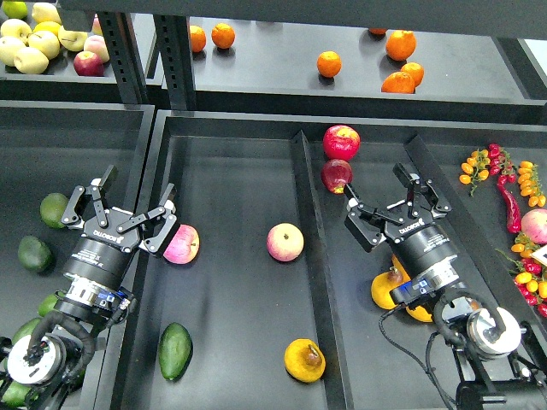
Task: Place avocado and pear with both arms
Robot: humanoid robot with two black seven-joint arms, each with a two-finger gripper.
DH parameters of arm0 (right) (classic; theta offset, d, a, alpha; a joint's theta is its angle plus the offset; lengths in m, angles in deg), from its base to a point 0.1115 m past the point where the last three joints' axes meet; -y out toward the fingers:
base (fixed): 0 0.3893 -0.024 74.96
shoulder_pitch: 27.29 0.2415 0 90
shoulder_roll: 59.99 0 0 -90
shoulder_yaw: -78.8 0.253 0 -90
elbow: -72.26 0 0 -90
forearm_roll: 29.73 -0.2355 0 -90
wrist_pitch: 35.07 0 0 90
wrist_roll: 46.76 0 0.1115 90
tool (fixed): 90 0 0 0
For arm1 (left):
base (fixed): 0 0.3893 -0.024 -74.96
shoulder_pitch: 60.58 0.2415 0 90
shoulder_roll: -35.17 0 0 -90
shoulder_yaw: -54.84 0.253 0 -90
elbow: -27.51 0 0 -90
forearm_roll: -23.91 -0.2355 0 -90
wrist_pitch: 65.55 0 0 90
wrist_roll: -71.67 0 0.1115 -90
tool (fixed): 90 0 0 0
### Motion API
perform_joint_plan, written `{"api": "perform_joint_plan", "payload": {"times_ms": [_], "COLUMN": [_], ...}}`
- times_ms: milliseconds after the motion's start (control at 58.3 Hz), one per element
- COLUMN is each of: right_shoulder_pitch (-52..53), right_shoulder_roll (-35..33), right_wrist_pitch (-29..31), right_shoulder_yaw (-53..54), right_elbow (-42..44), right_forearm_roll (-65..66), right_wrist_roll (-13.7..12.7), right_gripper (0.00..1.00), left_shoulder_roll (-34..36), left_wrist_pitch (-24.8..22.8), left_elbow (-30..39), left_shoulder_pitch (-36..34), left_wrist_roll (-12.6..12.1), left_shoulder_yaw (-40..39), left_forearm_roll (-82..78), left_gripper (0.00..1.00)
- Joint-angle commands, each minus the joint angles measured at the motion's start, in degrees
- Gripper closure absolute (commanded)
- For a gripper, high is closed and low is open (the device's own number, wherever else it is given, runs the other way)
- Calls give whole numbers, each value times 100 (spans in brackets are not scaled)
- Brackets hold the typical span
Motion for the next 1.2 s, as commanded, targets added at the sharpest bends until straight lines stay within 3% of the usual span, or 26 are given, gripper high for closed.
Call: {"api": "perform_joint_plan", "payload": {"times_ms": [0,1183], "right_shoulder_pitch": [-37,-248], "right_shoulder_roll": [0,0], "right_wrist_pitch": [4,127], "right_shoulder_yaw": [-8,1], "right_elbow": [0,0], "right_forearm_roll": [0,9], "right_wrist_roll": [1,-7], "right_gripper": [1,1], "left_shoulder_roll": [0,0], "left_wrist_pitch": [2,-214], "left_elbow": [0,-325], "left_shoulder_pitch": [2,-270], "left_wrist_roll": [-35,-80], "left_shoulder_yaw": [-2,-37], "left_forearm_roll": [0,-114], "left_gripper": [0,0]}}
